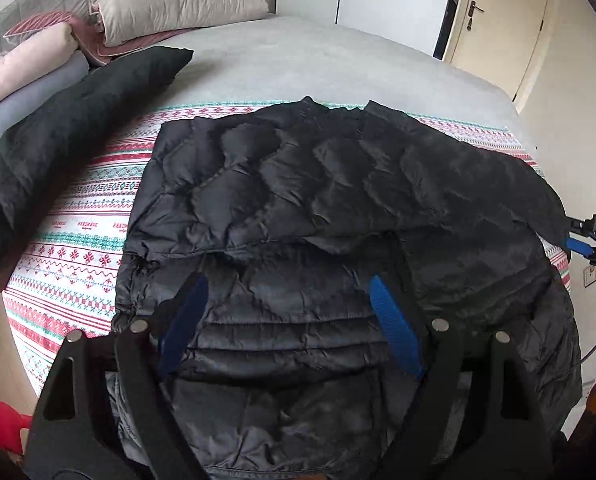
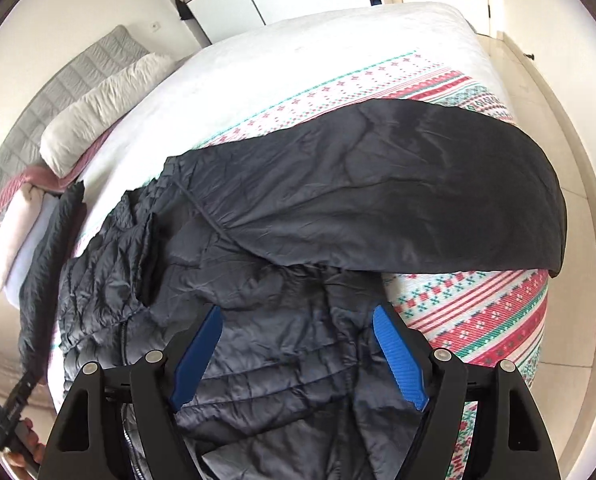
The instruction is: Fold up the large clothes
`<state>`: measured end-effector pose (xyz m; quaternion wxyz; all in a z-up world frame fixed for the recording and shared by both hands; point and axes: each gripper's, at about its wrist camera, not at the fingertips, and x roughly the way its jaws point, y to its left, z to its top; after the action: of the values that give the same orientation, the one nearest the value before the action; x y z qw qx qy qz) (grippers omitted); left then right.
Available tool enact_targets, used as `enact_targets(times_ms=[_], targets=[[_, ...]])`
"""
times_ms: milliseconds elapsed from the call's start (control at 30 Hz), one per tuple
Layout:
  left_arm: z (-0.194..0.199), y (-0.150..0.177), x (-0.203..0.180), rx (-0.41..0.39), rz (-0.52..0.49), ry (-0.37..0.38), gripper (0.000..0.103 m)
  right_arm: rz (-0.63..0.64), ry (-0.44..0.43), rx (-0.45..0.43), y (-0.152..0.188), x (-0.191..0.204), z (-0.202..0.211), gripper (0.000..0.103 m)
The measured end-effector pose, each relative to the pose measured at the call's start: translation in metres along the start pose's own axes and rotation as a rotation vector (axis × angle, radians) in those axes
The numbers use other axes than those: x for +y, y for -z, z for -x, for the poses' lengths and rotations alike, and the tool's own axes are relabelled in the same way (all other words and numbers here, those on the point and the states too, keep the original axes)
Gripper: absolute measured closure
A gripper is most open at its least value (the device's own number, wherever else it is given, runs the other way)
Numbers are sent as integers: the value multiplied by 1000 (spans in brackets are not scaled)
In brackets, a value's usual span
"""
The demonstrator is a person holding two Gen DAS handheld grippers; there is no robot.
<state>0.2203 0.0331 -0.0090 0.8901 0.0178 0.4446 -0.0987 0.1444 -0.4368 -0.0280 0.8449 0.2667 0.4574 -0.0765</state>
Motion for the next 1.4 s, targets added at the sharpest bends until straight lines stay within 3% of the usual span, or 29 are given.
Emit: enact_targets(times_ms=[200,333,500,633,767,833,900,933,1033,1133,1400], targets=[[-10,5,-26,-17,27,56,20,-228,-88,-52,-8,-76,10,23],[-25,3,-39,-68,30,30,20,-393,-107,-56,-3,-118,9,23],[-47,9,-40,-106,68,53,20,-557,-115,-64,3,-161,-1,23],[-58,15,-31,-51,134,109,20,-645,-155,-179,-5,-186,-12,23],[-46,14,-27,-56,109,90,20,-688,-177,-300,-14,-203,-23,26],[-41,10,-22,-41,104,83,20,-684,-138,-351,-14,-205,-27,45],[-34,1,-16,-30,109,91,20,-689,-148,-384,-12,-209,-27,88],[-28,-4,-12,-34,118,99,20,-702,-176,-402,-11,-209,-25,91],[-12,-22,-2,-72,139,125,20,-625,-149,-465,-16,-192,-4,96],[-2,-38,3,-96,141,147,20,-483,-124,-511,-30,-151,24,97],[-1,-56,22,-113,173,192,20,-71,-114,-568,-74,15,66,97]])
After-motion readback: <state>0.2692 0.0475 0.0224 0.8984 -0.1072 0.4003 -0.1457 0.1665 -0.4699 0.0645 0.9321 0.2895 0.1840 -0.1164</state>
